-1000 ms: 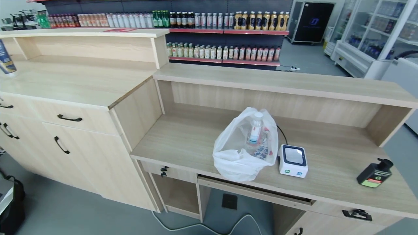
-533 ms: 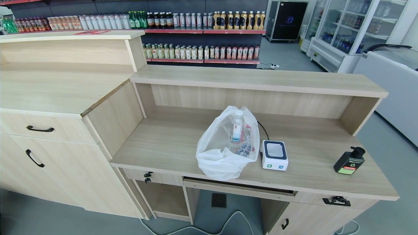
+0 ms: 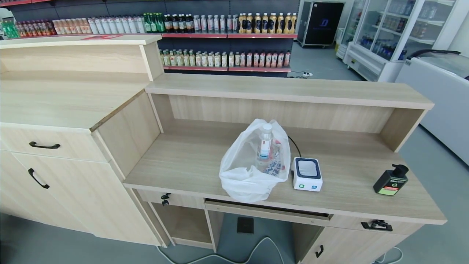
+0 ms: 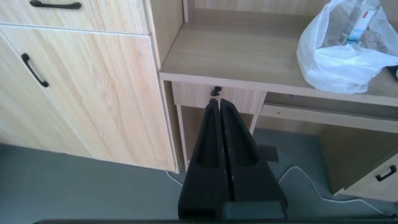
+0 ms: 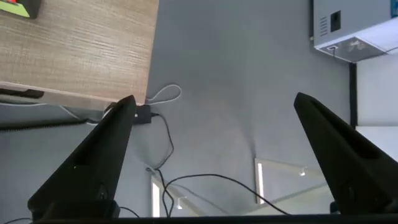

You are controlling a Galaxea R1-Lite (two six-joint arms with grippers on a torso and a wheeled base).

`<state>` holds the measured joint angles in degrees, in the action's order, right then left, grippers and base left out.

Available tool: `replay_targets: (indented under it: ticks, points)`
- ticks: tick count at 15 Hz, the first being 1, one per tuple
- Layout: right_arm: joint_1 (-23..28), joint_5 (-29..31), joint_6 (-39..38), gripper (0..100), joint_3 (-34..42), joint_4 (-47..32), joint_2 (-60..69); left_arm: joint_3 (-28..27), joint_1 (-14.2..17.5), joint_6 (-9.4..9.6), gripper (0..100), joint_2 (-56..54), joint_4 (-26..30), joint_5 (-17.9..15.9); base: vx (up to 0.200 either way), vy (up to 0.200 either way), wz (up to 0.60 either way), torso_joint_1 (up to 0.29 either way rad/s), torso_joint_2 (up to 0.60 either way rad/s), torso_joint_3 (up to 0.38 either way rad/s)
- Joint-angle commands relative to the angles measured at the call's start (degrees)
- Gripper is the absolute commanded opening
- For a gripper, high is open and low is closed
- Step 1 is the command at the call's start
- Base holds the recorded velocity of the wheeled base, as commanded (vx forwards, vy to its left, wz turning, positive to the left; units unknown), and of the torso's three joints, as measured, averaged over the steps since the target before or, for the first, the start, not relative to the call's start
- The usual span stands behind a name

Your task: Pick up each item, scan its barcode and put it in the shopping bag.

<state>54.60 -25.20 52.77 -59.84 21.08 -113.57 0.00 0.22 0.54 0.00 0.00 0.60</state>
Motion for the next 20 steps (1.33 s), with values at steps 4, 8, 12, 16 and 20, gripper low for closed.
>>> replay_targets:
  ticks: [4,8,12,16,20]
  points:
    - [-4.8,-4.7,0.0,100,-6.1,-1.4,-6.8,0.0,0.0,-0.01,0,0.0,0.0,0.0,0.0,0.0,0.0,0.0,0.0,0.0]
    - [-10.6,-6.5,0.2,100,-8.0,-1.4,-10.0,0.0,0.0,-0.01,0,0.0,0.0,0.0,0.0,0.0,0.0,0.0,0.0,0.0]
    - [-13.3,-6.6,4.2,100,-7.9,-1.4,-12.1,0.0,0.0,-0.01,0,0.0,0.0,0.0,0.0,0.0,0.0,0.0,0.0,0.0]
    - [-15.7,-6.6,4.3,100,-8.1,-1.3,-13.7,0.0,0.0,-0.01,0,0.0,0.0,0.0,0.0,0.0,0.0,0.0,0.0,0.0]
    - [-18.0,-7.1,5.9,100,-9.3,-0.9,-15.6,0.0,0.0,-0.01,0,0.0,0.0,0.0,0.0,0.0,0.0,0.0,0.0,0.0]
